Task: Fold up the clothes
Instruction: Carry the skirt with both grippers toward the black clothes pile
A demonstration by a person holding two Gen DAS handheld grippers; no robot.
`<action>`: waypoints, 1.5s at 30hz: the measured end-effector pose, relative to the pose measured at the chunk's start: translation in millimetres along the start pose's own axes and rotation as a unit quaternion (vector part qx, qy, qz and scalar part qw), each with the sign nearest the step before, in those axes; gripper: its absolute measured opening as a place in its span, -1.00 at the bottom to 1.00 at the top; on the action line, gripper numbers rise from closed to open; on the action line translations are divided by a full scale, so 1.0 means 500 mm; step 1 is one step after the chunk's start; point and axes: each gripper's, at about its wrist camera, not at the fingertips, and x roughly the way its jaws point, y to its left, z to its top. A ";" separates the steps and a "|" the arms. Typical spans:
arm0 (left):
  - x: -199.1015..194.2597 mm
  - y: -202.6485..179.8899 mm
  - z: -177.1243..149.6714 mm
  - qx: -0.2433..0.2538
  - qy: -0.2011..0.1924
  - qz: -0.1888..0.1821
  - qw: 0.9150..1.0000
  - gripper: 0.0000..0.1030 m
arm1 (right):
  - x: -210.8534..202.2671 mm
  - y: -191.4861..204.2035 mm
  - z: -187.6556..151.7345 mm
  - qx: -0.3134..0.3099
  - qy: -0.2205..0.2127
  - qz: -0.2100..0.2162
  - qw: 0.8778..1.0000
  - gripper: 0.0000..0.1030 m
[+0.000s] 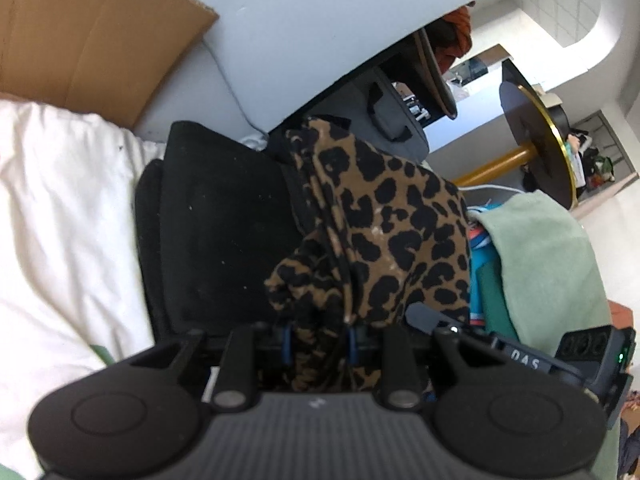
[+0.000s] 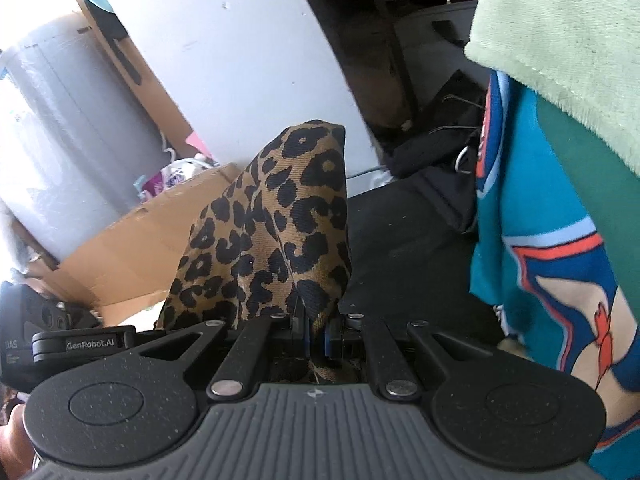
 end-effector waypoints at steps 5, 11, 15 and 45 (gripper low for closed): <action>0.038 0.018 0.005 -0.011 -0.007 -0.002 1.000 -0.49 | 0.044 -0.010 0.016 -0.024 0.005 -0.020 1.000 -0.90; 0.083 0.051 0.019 -0.037 -0.011 0.004 0.999 -0.49 | 0.128 -0.031 0.037 -0.041 0.019 -0.043 0.998 -0.90; 0.116 0.068 0.042 -0.041 -0.009 0.012 0.999 -0.49 | 0.192 -0.043 0.054 -0.045 0.027 -0.056 0.997 -0.90; 0.235 0.184 0.172 -0.115 -0.017 0.025 0.993 -0.50 | 0.417 -0.050 0.169 -0.072 0.052 -0.089 0.992 -0.91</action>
